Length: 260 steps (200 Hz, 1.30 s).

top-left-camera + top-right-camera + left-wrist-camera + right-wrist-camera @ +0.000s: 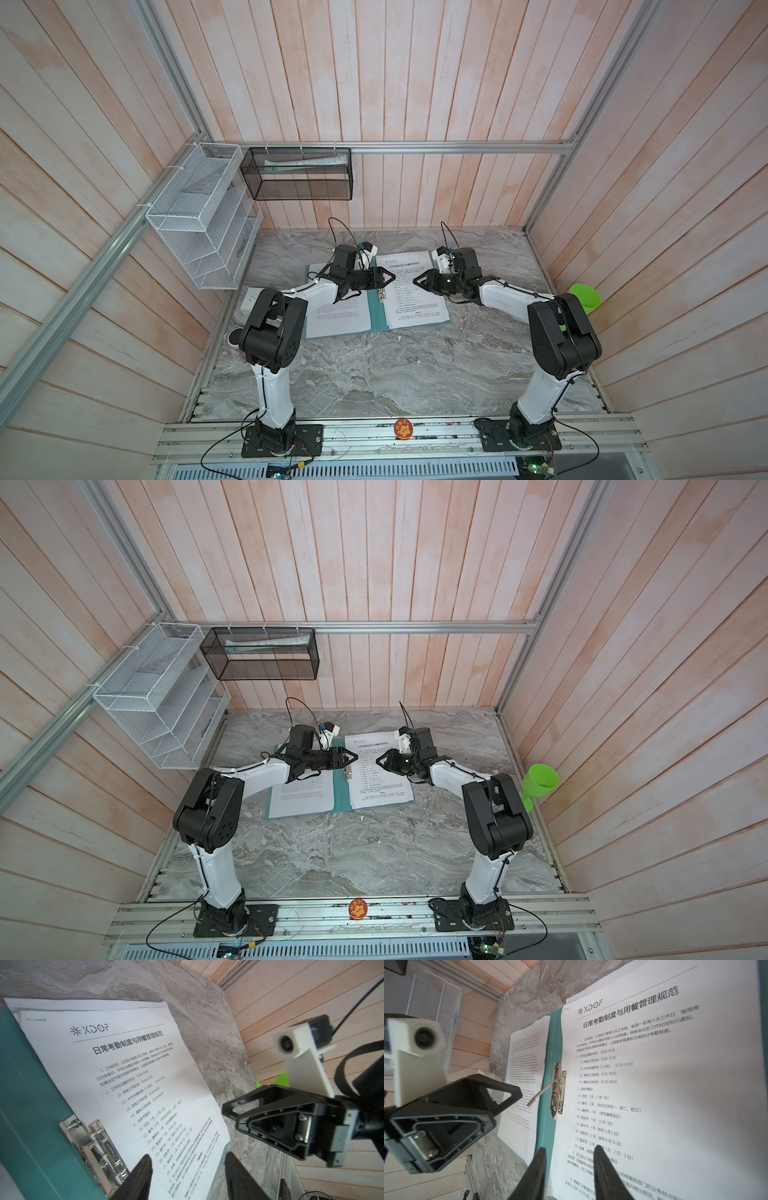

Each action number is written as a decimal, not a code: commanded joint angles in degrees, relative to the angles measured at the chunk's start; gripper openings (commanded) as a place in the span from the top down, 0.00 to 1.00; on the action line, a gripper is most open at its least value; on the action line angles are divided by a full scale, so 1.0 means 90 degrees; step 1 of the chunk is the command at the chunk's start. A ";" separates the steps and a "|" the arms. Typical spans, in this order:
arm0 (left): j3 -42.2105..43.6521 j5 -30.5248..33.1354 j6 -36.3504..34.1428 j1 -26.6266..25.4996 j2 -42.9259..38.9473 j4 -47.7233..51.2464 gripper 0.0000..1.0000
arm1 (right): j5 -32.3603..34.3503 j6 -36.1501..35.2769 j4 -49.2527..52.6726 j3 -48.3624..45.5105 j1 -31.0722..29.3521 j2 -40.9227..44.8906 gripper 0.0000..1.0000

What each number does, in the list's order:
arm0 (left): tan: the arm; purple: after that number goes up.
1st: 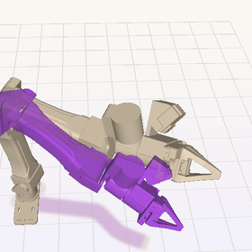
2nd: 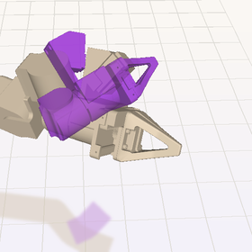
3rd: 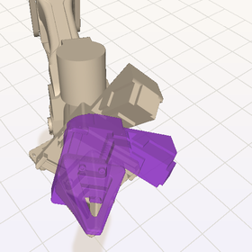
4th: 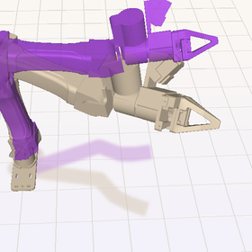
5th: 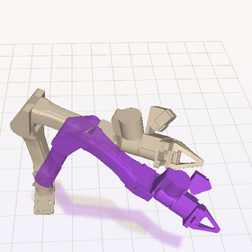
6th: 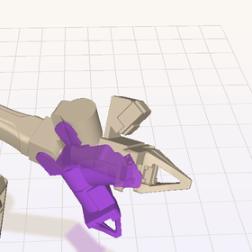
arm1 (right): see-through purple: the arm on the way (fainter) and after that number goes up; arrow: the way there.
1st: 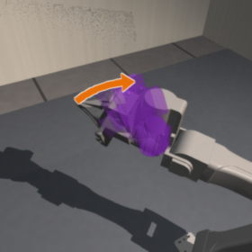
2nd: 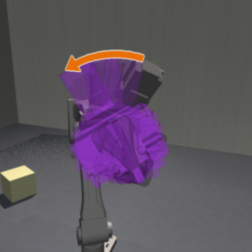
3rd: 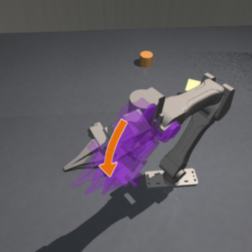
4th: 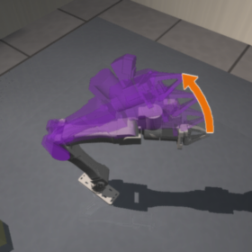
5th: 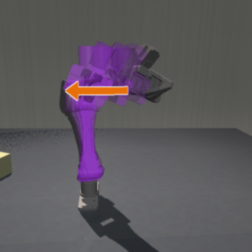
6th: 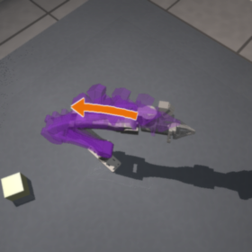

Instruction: Put the files into the folder

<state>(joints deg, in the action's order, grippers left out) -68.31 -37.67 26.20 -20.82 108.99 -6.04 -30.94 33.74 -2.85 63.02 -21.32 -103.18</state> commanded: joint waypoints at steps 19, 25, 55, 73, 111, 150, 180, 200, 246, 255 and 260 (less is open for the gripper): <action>0.0696 0.0575 0.0144 0.0193 -0.0983 0.0037 0.41 | 0.0017 0.0703 0.0231 0.0393 -0.0434 -0.0052 0.72; 0.0840 0.0714 0.0155 0.0203 -0.1130 0.0134 0.40 | -0.0056 0.0848 0.0241 0.0467 -0.0499 -0.0125 0.74; 0.1563 0.1207 0.0022 0.0268 -0.1628 0.0633 0.42 | -0.0027 0.1292 0.0248 0.0839 -0.0906 -0.0478 0.74; 0.2172 0.1171 0.0083 0.0401 -0.1865 0.0431 0.45 | -0.0020 0.1579 0.0210 0.1031 -0.1073 -0.0707 0.74; 0.3062 0.1080 0.0257 0.0599 -0.2066 -0.0096 0.50 | -0.0135 0.1797 0.0224 0.1407 -0.1280 -0.1145 0.75; 0.3425 0.0907 0.0295 0.0719 -0.2013 -0.0378 0.53 | -0.0203 0.1959 0.0113 0.1567 -0.1352 -0.1385 0.76; 0.3561 0.0837 0.0303 0.0770 -0.1991 -0.0473 0.53 | -0.0218 0.1974 0.0187 0.1742 -0.1364 -0.1540 0.76; 0.3623 0.0810 0.0312 0.0790 -0.1971 -0.0528 0.53 | -0.0274 0.1984 0.0210 0.1810 -0.1361 -0.1674 0.76; 0.3739 0.0758 0.0385 0.0809 -0.1881 -0.0727 0.54 | -0.0340 0.2063 0.0131 0.1874 -0.1359 -0.1856 0.76; 0.3753 0.0749 0.0399 0.0809 -0.1852 -0.0766 0.54 | -0.0356 0.2062 0.0131 0.1895 -0.1356 -0.1893 0.76; 0.3755 0.0748 0.0400 0.0809 -0.1831 -0.0766 0.54 | -0.0361 0.2073 0.0131 0.1900 -0.1360 -0.1912 0.76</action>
<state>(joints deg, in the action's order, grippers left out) -35.48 -29.82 29.23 -13.87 92.12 -10.55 -33.19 51.70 -1.54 78.39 -33.23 -118.89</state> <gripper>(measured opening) 0.459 0.240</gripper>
